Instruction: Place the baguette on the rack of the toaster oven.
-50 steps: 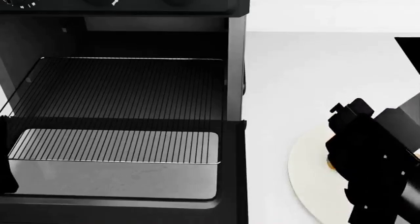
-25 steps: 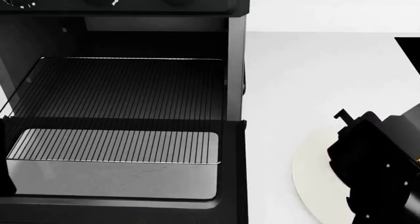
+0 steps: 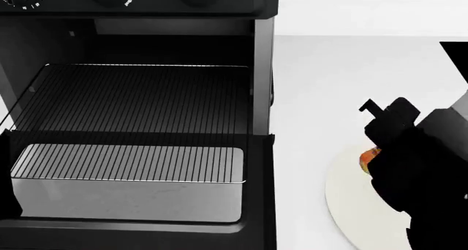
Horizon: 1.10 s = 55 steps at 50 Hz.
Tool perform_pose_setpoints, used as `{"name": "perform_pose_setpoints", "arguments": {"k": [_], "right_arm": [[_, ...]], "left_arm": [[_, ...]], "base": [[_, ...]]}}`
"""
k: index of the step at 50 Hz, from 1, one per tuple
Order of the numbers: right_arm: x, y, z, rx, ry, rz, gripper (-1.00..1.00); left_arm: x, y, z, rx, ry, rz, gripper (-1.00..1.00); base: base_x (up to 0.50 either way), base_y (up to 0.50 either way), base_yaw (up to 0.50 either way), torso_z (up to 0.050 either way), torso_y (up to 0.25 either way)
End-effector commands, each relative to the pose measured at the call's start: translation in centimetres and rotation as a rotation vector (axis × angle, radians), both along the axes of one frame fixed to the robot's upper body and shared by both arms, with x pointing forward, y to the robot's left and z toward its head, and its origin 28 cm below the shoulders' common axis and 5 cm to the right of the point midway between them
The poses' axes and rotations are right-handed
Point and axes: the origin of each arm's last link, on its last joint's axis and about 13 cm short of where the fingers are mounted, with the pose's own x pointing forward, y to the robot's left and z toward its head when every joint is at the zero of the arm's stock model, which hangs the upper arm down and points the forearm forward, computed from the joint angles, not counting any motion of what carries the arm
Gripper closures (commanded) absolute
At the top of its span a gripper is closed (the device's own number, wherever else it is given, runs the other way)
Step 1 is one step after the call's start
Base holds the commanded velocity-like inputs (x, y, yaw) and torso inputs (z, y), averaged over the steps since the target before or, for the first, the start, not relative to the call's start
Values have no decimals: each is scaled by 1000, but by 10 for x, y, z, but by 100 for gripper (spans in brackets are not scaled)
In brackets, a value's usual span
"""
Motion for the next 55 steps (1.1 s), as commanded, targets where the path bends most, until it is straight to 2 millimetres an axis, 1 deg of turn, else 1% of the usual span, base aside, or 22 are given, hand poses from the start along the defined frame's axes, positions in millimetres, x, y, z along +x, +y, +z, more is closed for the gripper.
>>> {"name": "perform_pose_setpoints", "arguments": {"k": [1,3,4,8,14,15,16,21,24,28,32,35,41,50,55], "right_arm": [[-18,7,25,54,-155,170,100],[-21,7,27,11,-143,218,100],[-23,7,29,0,-134,271,100],[-27,5,35,-39,-136,318,100],[-32,9,53,-109,-164,439,100],[-34,11,57,-86,-168,481,100],[-36,12,60,-101,-170,497,100],[-43,13,75,-106,-194,519,100],[-48,14,85,-89,-207,572,100],[-56,17,94,-114,-202,629,100],[-64,20,98,-124,-203,654,100],[-67,24,97,-121,-201,686,100],[-72,38,98,-182,-191,820,100],[-72,55,95,-187,-183,918,100],[-70,65,97,-189,-181,963,100]], "left_arm": [[-2,1,1,-1,-16,-10,-100],[-1,0,1,0,-16,-8,-100],[-1,1,1,1,-15,-6,-100],[-2,2,1,0,-13,1,-100],[-2,3,2,0,-9,9,-100],[-2,3,2,0,-8,11,-100],[-3,3,2,0,-7,11,-100],[-3,3,1,-1,-5,10,-100],[-4,5,1,-1,-6,11,-100],[-3,4,1,-1,-7,11,-100],[-1,2,2,-1,-9,8,-100],[-1,2,2,-1,-9,9,-100],[-3,4,3,-11,-14,13,-100],[-3,5,2,-11,-12,15,-100],[-3,5,0,-16,-11,16,-100]], "base": [[0,0,0,0,0],[0,0,0,0,0],[0,0,0,0,0],[0,0,0,0,0],[0,0,0,0,0],[0,0,0,0,0],[0,0,0,0,0],[0,0,0,0,0],[0,0,0,0,0],[0,0,0,0,0],[0,0,0,0,0],[0,0,0,0,0],[0,0,0,0,0],[0,0,0,0,0],[0,0,0,0,0]]}}
